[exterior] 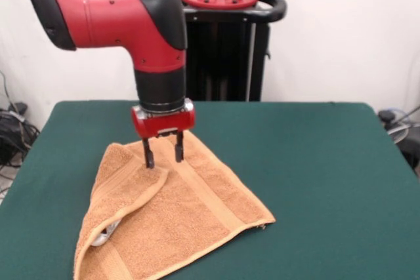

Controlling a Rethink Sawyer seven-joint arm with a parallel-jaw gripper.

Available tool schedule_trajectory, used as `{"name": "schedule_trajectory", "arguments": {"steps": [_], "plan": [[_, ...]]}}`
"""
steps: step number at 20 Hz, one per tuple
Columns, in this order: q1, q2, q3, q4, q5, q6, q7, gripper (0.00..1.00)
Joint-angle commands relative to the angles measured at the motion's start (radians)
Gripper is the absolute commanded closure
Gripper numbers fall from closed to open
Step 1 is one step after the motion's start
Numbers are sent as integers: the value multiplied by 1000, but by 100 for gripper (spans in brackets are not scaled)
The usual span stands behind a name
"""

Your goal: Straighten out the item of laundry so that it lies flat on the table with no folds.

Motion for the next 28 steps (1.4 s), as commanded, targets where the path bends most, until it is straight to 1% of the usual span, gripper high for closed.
{"name": "schedule_trajectory", "arguments": {"steps": [1,15,28], "plan": [[42,89,-19,-32,-85,-77,15,0],[44,137,-22,-85,-95,-87,7,0],[36,146,-14,-106,-95,-81,-9,0]]}}
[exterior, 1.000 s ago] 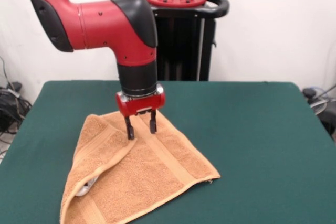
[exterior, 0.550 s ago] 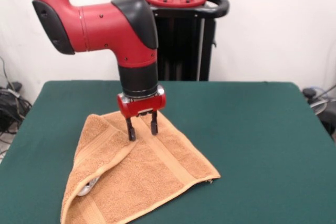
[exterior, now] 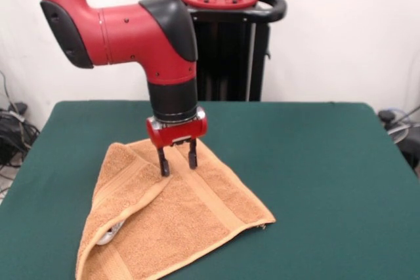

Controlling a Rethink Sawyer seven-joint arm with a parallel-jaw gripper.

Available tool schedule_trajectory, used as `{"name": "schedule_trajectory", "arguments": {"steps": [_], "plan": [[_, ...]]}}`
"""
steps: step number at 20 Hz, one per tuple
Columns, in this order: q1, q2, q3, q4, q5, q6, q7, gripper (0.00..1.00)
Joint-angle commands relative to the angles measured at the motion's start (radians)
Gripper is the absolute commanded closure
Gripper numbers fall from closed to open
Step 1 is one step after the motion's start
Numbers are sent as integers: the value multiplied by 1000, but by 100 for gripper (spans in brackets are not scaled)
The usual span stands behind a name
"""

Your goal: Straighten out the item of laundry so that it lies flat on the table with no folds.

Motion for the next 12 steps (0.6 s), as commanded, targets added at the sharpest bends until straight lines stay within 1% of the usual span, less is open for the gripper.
{"name": "schedule_trajectory", "arguments": {"steps": [1,4,9,12], "plan": [[24,81,-4,-109,-62,-23,-14,0],[-2,89,18,-130,-57,-2,-54,0],[-55,115,82,-192,-31,78,-171,0],[-76,115,109,-212,-24,113,-213,0]]}}
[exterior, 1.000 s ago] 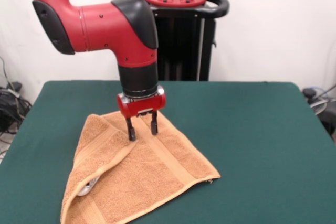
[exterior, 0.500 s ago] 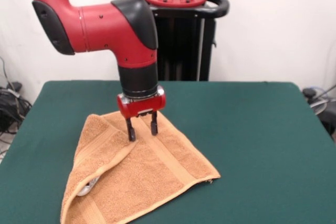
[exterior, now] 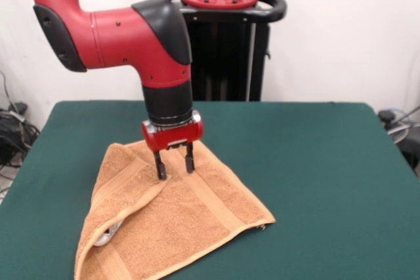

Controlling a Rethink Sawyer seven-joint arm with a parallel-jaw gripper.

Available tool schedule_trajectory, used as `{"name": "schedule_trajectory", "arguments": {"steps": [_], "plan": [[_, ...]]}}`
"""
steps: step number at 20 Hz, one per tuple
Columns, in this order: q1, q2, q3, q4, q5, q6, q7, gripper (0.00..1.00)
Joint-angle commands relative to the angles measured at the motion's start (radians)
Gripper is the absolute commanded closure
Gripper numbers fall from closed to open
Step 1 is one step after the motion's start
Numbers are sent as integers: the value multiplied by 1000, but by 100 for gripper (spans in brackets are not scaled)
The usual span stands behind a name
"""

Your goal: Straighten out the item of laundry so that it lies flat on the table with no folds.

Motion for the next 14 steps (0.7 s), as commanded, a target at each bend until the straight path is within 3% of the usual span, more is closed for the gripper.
{"name": "schedule_trajectory", "arguments": {"steps": [1,14], "plan": [[-39,96,82,-203,-26,111,-220,0],[-59,64,129,-212,-51,165,-228,0]]}}
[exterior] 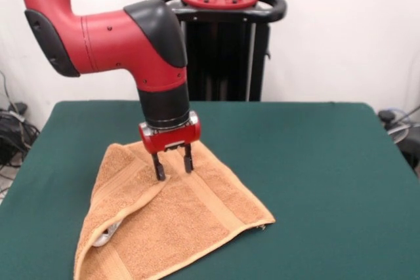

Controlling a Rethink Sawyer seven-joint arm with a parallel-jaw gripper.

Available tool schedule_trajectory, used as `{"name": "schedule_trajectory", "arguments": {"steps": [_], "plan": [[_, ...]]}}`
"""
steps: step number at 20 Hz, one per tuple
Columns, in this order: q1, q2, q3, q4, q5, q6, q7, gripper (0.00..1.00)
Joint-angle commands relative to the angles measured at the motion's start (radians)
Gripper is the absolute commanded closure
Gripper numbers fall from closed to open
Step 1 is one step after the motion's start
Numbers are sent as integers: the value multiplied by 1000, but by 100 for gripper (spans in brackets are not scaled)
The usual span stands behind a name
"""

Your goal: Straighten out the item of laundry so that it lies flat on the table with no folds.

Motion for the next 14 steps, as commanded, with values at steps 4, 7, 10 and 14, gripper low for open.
{"name": "schedule_trajectory", "arguments": {"steps": [4,7,10,14], "plan": [[-38,61,88,-215,-40,101,-287,0],[-50,56,107,-227,-35,133,-314,0],[-63,50,127,-234,-32,163,-335,0],[-85,38,160,-249,-28,212,-379,0]]}}
